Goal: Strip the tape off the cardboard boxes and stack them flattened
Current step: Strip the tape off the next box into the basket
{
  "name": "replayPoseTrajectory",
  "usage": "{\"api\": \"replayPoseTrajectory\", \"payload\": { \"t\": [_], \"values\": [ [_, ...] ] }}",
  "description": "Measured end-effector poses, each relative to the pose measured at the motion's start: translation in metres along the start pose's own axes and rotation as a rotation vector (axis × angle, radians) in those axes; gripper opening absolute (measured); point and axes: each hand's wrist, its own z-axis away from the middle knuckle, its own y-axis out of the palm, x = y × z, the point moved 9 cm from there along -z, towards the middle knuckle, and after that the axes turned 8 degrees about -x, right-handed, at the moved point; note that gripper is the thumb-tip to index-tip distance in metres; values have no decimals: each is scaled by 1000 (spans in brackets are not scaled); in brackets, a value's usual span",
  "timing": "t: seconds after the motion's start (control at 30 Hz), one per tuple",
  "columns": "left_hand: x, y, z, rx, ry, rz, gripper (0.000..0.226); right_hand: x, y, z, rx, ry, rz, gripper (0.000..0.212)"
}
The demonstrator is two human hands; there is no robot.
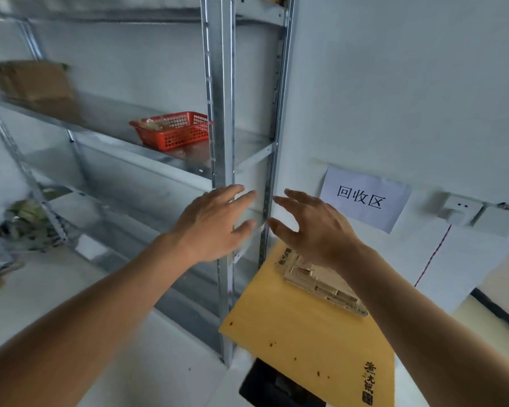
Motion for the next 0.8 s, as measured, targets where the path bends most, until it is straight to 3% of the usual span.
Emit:
{"api": "replayPoseTrajectory", "payload": {
  "t": [0.23, 0.57, 0.8],
  "values": [
    [116, -59, 46, -70, -100, -47, 61, 124, 7, -63, -59, -141, -38, 63],
    [345, -132, 79, -91, -191, -162, 63, 322, 67, -202, -82, -241, -172, 57],
    [473, -154, 75, -79, -242, -202, 64, 411, 108, -294, -76, -292, -201, 53]
  ]
}}
